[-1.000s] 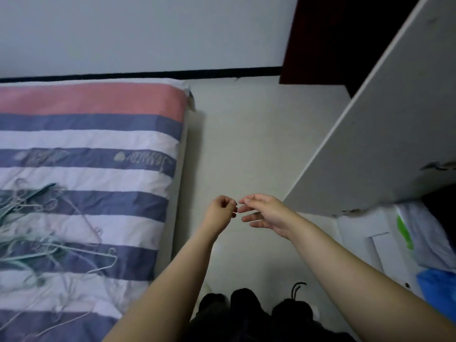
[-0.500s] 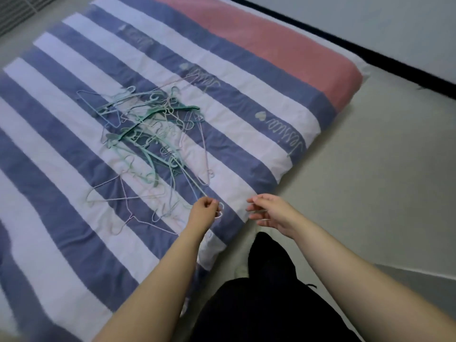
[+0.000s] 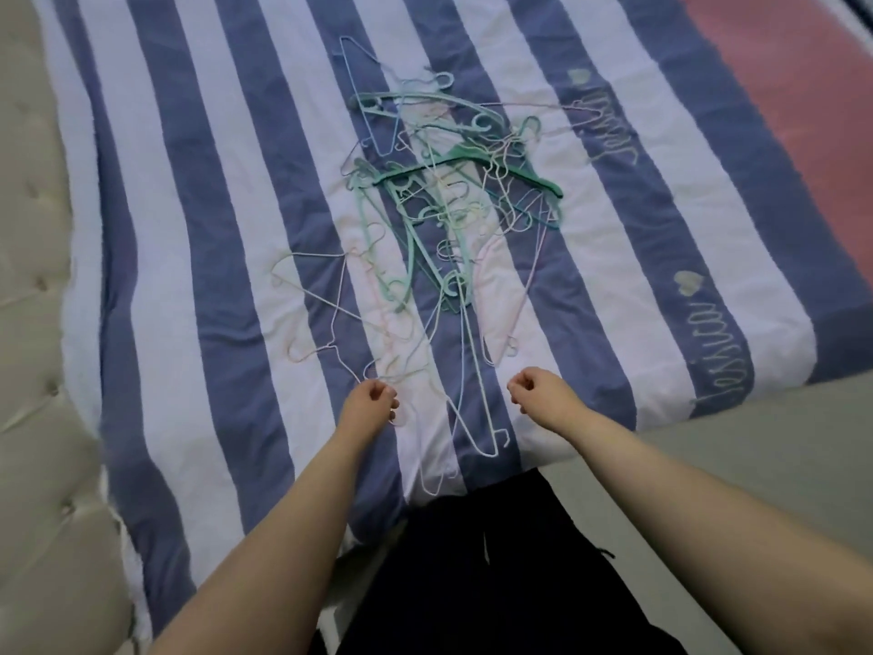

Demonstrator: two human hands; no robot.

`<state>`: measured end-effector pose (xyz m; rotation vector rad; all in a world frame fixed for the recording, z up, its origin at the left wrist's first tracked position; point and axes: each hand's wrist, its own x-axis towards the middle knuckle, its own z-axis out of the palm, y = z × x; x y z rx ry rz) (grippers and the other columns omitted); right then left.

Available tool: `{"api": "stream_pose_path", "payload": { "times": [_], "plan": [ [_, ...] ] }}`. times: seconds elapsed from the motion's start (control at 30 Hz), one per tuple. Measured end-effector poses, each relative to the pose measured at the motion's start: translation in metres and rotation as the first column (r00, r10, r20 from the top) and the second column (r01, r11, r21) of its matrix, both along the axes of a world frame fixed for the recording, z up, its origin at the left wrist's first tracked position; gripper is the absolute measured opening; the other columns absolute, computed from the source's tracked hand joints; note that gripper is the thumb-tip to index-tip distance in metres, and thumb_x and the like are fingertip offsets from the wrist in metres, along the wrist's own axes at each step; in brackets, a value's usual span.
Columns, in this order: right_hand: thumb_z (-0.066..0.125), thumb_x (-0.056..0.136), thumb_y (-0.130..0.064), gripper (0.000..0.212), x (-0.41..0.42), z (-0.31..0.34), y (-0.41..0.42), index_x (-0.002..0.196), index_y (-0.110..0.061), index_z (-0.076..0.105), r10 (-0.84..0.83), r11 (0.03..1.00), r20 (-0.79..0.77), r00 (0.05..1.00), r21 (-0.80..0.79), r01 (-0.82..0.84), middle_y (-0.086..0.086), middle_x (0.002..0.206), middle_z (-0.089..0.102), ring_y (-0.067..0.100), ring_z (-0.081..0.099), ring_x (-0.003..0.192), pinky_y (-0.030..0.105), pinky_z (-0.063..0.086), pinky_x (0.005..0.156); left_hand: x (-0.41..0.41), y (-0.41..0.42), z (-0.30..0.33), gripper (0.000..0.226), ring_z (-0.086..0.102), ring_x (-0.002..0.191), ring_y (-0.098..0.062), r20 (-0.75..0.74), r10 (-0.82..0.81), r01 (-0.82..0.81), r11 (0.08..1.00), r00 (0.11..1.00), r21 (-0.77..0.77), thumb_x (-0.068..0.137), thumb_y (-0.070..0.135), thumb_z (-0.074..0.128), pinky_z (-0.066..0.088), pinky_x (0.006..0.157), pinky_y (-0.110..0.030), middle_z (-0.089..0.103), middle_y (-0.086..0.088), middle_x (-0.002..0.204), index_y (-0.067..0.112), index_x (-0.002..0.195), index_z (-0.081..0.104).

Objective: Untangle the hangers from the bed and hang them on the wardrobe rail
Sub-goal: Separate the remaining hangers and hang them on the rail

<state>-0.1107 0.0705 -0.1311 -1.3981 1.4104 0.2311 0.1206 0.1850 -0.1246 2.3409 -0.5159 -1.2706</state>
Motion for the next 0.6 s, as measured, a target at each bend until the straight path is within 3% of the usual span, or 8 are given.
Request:
{"api": "stream_pose_path", "payload": {
  "times": [0.07,0.13,0.23,0.37,0.43,0.5,0.6],
  "plan": [
    [0.051,0.090,-0.024,0.019,0.019,-0.014,-0.013,0.087,-0.008,0.061,0.005,1.000,-0.011,1.000,0.018,-0.005,0.010,0.092,0.069,0.028,0.064,0.086,0.035,0.049,0.082,0.017,-0.003,-0.018,0.010,0.063,0.080,-0.026,0.022,0.003,-0.004,0.999,1.000,0.044,0.096,0.015,0.049,0.051,0.071,-0.030,0.066,-0.013,0.092,0.008,0.095,0.055],
    [0.057,0.089,-0.027,0.018,0.038,-0.032,-0.024,0.093,-0.010,0.061,-0.013,0.999,-0.016,1.000,0.038,0.013,0.009,0.094,0.068,0.026,0.063,0.087,0.036,0.049,0.084,0.036,-0.011,-0.037,0.010,0.062,0.088,-0.026,0.036,-0.008,0.005,0.997,0.999,0.080,0.094,0.018,0.053,0.047,0.078,-0.032,0.066,-0.014,0.102,0.011,0.100,0.055],
    [0.063,0.088,-0.031,0.033,0.066,-0.063,-0.038,0.112,-0.010,0.056,-0.073,0.994,-0.023,0.997,0.085,0.075,0.005,0.102,0.061,0.020,0.057,0.090,0.030,0.045,0.082,0.060,-0.031,-0.064,0.035,0.059,0.101,-0.027,0.037,-0.046,0.043,0.997,0.998,0.070,0.090,0.018,0.062,0.042,0.083,-0.027,0.061,-0.013,0.112,0.005,0.120,0.053],
    [0.067,0.087,-0.027,0.060,0.101,-0.108,-0.056,0.134,-0.002,0.040,-0.200,0.974,0.007,0.980,0.108,0.198,0.011,0.123,0.054,0.024,0.053,0.110,0.024,0.038,0.086,0.092,-0.062,-0.111,0.063,0.037,0.133,-0.028,0.110,-0.228,0.217,0.971,0.968,0.098,0.088,0.032,0.065,0.031,0.108,-0.033,0.040,-0.014,0.142,0.008,0.141,0.039],
    [0.069,0.087,-0.023,0.062,0.116,-0.130,-0.065,0.135,0.001,0.038,-0.259,0.963,0.018,0.966,0.079,0.257,0.011,0.123,0.052,0.027,0.052,0.118,0.021,0.038,0.086,0.105,-0.078,-0.140,0.070,0.034,0.136,-0.029,0.229,-0.393,0.362,0.917,0.891,0.166,0.089,0.043,0.059,0.028,0.113,-0.038,0.038,-0.014,0.148,0.009,0.145,0.033],
    [0.073,0.083,-0.027,0.063,0.129,-0.156,-0.072,0.130,-0.002,0.041,-0.286,0.958,0.006,0.958,0.021,0.286,0.012,0.125,0.053,0.031,0.053,0.119,0.029,0.042,0.093,0.112,-0.095,-0.165,0.076,0.033,0.138,-0.028,0.310,-0.601,0.534,0.799,0.737,0.277,0.091,0.052,0.048,0.019,0.117,-0.040,0.036,-0.013,0.150,0.007,0.148,0.026],
    [0.079,0.073,-0.036,0.073,0.142,-0.192,-0.078,0.125,-0.004,0.040,-0.296,0.955,-0.036,0.954,-0.003,0.297,0.015,0.125,0.052,0.033,0.053,0.116,0.040,0.046,0.097,0.112,-0.116,-0.191,0.091,0.038,0.136,-0.025,0.299,-0.743,0.629,0.668,0.599,0.397,0.086,0.071,0.036,0.006,0.119,-0.040,0.044,-0.012,0.145,0.008,0.150,0.019]
  ]
}}
